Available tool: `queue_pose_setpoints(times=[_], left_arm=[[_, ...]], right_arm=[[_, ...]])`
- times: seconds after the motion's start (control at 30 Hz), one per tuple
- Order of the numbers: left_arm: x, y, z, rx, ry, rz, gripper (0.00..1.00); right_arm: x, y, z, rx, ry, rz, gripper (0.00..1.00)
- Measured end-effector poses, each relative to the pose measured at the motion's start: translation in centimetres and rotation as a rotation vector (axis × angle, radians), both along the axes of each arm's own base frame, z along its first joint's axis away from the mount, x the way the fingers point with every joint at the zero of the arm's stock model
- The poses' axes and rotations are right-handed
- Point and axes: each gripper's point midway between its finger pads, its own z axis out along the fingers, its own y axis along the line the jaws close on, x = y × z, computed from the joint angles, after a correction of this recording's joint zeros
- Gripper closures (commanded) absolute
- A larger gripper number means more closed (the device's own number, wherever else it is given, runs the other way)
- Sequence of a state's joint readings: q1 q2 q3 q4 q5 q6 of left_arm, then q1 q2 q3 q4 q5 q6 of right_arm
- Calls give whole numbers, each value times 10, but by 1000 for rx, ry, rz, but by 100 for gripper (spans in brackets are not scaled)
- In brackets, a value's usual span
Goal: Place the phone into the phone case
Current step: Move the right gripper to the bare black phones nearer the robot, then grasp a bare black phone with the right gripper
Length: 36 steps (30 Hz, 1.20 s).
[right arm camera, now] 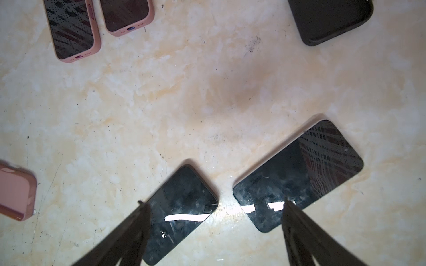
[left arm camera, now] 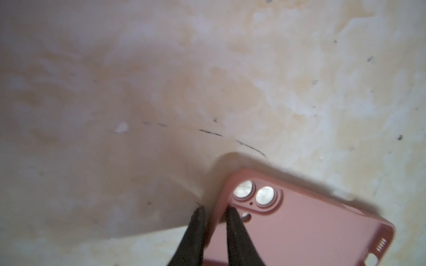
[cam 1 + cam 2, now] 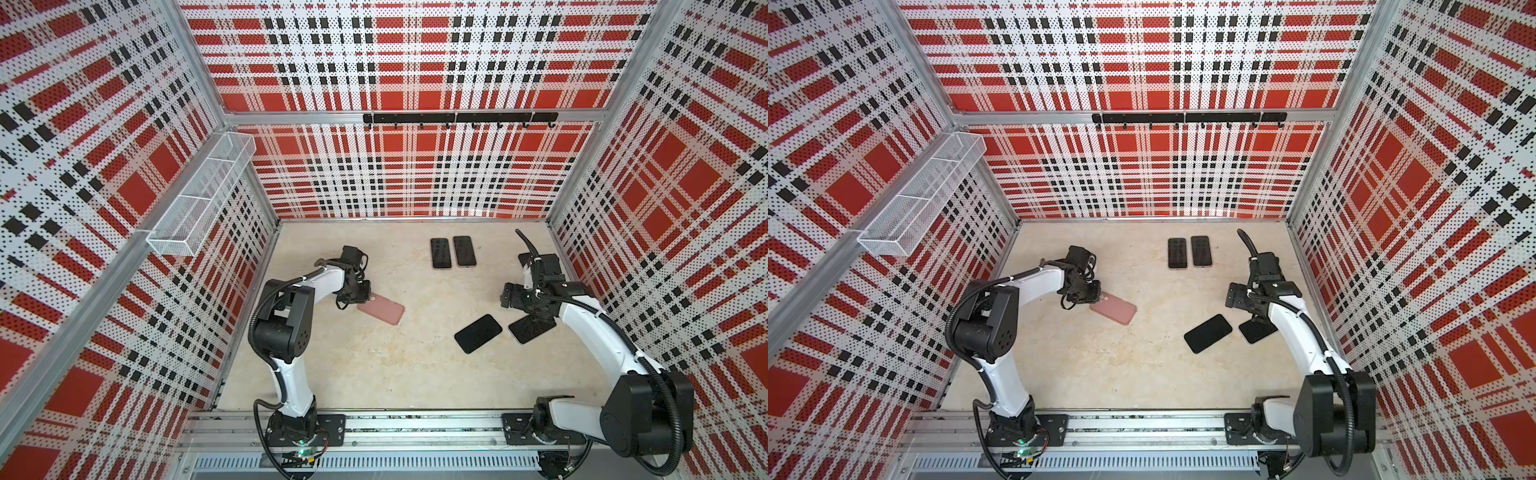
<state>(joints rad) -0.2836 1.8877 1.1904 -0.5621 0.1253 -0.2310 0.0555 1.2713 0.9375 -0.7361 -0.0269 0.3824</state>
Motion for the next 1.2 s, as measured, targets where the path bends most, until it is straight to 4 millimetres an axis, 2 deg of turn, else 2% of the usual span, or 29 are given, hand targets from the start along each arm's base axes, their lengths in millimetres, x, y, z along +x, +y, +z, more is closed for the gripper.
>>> queue_pose_setpoints(times=[0.17, 0.3, 0.43, 0.5, 0.6, 0.73, 0.83, 0.93, 1.07, 1.2], left_arm=[[-7, -30, 3, -41, 15, -2, 82], [2, -50, 12, -75, -7, 9, 82], [6, -60, 16, -100, -22, 24, 79], [4, -64, 16, -104, -20, 27, 74], [3, -68, 16, -104, -18, 21, 54], [7, -65, 27, -63, -33, -17, 34], [23, -61, 47, -18, -92, -71, 30], [35, -53, 57, 17, -136, -116, 30], [32, -43, 43, 57, -112, -170, 34], [18, -36, 20, 85, -54, -204, 40]], right_arm=[[0, 5, -3, 24, 9, 13, 10], [-1, 8, -8, 40, 26, 17, 12], [-5, 9, -14, 58, 46, -2, 13], [-7, 9, -16, 65, 59, -18, 14], [-14, 14, -21, 59, 88, -35, 16], [-32, 37, -34, 72, 150, -35, 15], [-46, 54, -45, 98, 194, -46, 11], [-59, 65, -55, 122, 234, -81, 2], [-65, 74, -60, 163, 258, -139, 0], [-71, 85, -68, 231, 289, -202, 0]])
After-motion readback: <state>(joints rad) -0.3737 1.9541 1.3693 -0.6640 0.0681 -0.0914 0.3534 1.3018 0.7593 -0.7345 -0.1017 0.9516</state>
